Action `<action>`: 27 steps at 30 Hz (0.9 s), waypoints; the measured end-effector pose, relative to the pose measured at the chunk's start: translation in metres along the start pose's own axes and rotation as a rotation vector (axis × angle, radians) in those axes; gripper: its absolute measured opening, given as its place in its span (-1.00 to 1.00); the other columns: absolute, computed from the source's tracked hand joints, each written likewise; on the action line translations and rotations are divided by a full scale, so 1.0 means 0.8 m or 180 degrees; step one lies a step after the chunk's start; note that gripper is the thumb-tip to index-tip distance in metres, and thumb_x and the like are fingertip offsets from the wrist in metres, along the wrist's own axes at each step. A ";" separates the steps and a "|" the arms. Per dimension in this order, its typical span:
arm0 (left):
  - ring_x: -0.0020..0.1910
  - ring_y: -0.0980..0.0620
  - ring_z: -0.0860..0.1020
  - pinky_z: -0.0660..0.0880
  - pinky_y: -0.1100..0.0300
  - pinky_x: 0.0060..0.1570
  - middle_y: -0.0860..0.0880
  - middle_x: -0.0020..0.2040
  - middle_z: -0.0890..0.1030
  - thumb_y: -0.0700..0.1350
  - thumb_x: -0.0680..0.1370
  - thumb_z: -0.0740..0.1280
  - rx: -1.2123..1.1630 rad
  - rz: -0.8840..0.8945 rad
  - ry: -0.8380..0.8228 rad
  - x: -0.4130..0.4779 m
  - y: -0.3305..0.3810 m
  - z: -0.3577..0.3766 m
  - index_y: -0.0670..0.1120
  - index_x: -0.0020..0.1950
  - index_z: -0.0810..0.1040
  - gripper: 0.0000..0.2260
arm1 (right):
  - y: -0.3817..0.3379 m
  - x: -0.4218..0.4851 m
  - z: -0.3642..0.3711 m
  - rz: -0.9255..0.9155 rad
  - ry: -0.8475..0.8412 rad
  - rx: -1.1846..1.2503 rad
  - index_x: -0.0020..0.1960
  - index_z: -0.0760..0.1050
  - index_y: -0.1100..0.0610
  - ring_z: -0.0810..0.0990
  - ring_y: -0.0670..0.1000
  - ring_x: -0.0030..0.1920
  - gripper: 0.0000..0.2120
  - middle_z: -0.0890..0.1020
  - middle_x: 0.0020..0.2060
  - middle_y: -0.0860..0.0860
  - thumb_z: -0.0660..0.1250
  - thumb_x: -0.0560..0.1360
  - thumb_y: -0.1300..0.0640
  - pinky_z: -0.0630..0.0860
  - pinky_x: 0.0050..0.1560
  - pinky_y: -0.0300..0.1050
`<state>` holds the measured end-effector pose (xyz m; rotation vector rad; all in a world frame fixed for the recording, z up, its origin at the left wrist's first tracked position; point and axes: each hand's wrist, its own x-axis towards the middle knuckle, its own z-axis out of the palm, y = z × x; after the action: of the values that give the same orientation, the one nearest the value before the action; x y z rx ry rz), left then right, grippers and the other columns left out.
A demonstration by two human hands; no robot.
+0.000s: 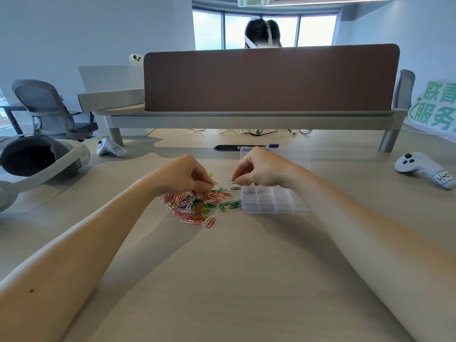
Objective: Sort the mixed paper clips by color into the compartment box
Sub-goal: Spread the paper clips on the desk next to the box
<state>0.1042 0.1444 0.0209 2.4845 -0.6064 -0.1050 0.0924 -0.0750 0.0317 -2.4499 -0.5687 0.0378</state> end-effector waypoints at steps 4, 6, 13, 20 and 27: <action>-0.36 0.12 0.64 0.57 0.34 -0.28 0.01 -0.29 0.69 -0.14 0.44 0.48 0.0095 0.0259 0.0396 0.019 0.029 0.010 -0.10 -0.10 0.70 -0.93 | 0.021 -0.004 -0.022 0.0338 0.0205 0.0010 -0.08 0.67 0.11 0.58 -0.07 -0.24 -0.89 0.67 -0.25 -0.01 0.41 0.48 0.27 0.50 -0.27 -0.25; -0.36 0.17 0.62 0.56 0.36 -0.29 0.05 -0.28 0.68 -0.13 0.45 0.47 0.0171 0.0406 0.0470 0.032 0.045 0.018 -0.07 -0.10 0.69 -0.94 | 0.032 -0.005 -0.028 0.0555 0.0200 -0.0101 -0.10 0.68 0.10 0.58 -0.06 -0.23 -0.89 0.68 -0.23 0.02 0.41 0.46 0.27 0.49 -0.28 -0.24; -0.26 0.22 0.59 0.47 0.50 -0.25 0.03 -0.10 0.68 -0.16 0.48 0.44 0.0689 0.0615 0.0280 0.075 0.066 0.043 -0.08 0.05 0.68 -0.85 | 0.043 -0.003 -0.029 0.0737 0.0052 -0.0425 -0.02 0.67 0.09 0.63 0.00 -0.12 -0.88 0.68 -0.16 0.03 0.42 0.47 0.24 0.52 -0.24 -0.24; -0.23 0.23 0.59 0.48 0.42 -0.20 0.16 -0.19 0.62 -0.13 0.47 0.45 0.0692 0.0548 0.0206 0.062 0.045 0.012 -0.02 -0.05 0.67 -0.92 | 0.042 -0.003 -0.032 0.0549 0.0090 -0.0472 0.01 0.67 0.10 0.66 -0.02 -0.07 -0.86 0.71 -0.12 0.01 0.43 0.46 0.21 0.60 0.03 -0.10; -0.22 0.30 0.59 0.42 0.38 -0.17 0.18 -0.19 0.67 -0.03 0.40 0.51 0.0967 0.0080 -0.0338 0.017 -0.012 -0.027 0.06 -0.12 0.69 -0.91 | -0.003 0.013 0.003 -0.0010 -0.0303 -0.0644 0.01 0.68 0.06 0.61 -0.18 -0.14 -0.86 0.65 -0.18 -0.14 0.46 0.46 0.12 0.51 -0.12 -0.25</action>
<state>0.1250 0.1567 0.0346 2.7768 -0.7456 -0.1450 0.1007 -0.0678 0.0326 -2.6549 -0.6456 0.1005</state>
